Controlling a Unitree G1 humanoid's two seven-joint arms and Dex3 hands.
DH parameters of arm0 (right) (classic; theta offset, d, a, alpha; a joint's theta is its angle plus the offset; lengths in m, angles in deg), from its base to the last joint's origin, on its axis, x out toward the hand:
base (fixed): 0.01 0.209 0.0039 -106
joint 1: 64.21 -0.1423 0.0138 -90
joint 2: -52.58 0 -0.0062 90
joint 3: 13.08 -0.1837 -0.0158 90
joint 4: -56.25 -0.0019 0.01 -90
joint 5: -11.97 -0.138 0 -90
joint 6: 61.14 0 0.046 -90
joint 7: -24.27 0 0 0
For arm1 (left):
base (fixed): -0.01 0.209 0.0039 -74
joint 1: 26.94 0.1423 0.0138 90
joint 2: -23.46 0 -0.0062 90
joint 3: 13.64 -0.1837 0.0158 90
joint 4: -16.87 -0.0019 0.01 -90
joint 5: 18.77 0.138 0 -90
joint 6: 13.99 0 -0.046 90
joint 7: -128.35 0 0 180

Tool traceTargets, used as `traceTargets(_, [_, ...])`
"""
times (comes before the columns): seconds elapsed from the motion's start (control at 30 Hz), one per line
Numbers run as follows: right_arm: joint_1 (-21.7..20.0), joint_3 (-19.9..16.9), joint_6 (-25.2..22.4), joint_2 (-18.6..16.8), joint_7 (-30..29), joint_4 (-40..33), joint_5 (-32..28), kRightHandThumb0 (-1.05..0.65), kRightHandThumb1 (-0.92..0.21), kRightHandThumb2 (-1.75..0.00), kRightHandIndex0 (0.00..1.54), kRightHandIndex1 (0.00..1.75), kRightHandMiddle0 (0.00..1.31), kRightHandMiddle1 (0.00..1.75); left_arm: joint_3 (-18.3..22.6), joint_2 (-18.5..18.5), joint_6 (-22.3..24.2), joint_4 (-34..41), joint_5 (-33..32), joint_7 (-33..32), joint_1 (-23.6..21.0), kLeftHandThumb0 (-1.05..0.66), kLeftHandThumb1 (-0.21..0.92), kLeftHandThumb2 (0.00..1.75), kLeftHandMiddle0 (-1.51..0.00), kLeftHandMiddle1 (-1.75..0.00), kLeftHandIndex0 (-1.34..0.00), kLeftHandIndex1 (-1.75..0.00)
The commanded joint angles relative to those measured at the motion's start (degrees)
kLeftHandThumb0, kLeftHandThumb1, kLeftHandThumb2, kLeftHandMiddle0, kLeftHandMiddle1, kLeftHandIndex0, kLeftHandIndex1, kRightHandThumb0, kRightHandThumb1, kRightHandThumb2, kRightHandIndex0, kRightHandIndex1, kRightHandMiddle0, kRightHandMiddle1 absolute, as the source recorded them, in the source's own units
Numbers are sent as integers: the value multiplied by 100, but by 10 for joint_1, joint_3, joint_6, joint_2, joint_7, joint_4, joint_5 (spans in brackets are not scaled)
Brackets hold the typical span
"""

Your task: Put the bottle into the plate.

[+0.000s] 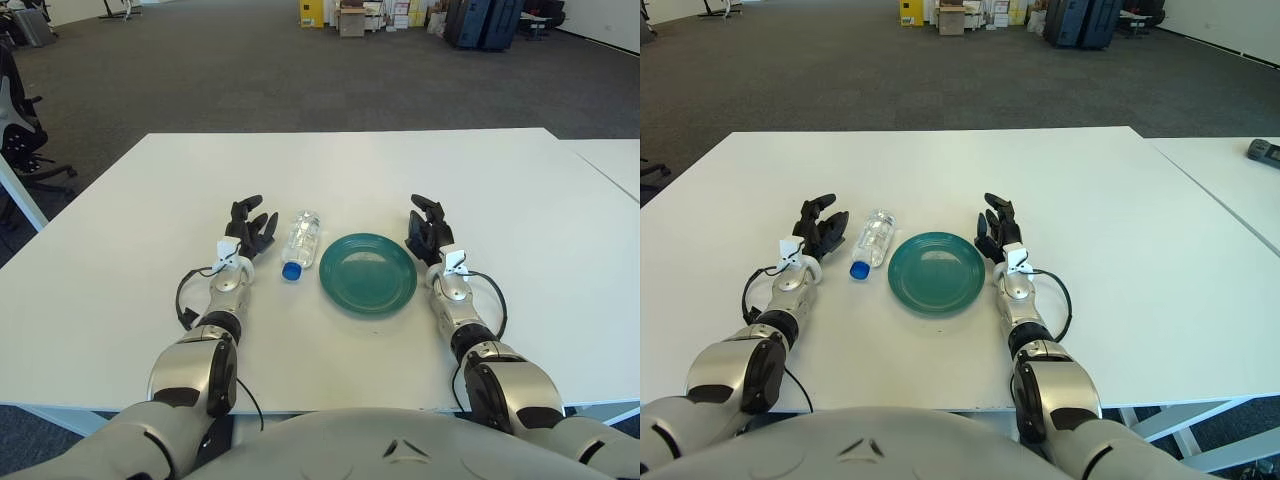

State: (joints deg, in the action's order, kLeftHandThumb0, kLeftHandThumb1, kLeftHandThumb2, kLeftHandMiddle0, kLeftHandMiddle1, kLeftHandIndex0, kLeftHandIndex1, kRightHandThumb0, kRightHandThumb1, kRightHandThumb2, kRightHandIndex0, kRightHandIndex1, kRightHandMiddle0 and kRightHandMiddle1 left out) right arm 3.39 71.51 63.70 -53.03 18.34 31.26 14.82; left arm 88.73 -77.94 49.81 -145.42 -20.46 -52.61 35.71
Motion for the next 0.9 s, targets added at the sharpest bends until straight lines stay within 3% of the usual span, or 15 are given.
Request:
traceTargets(0.0, [41,-4,-35,-4,1,36,-5,-69,-92,-76,31,1,0,78,2,-1,28,-12,-2,-10,4,-66,67,55,-37,-58,-5,-113])
traceTargets(0.5, [40,-4,-31,-6,-1,35,-5,-71,-92,-75,32,1,0,81,-17,4,32,17,11,-31,-4,-66,63,57,-35,-59,-5,-112])
traceTargets(0.87, [41,-5,-30,-7,-1,34,-5,-71,-92,-76,32,1,0,80,-31,21,25,27,23,-31,-15,-70,71,53,-35,-63,-5,-114])
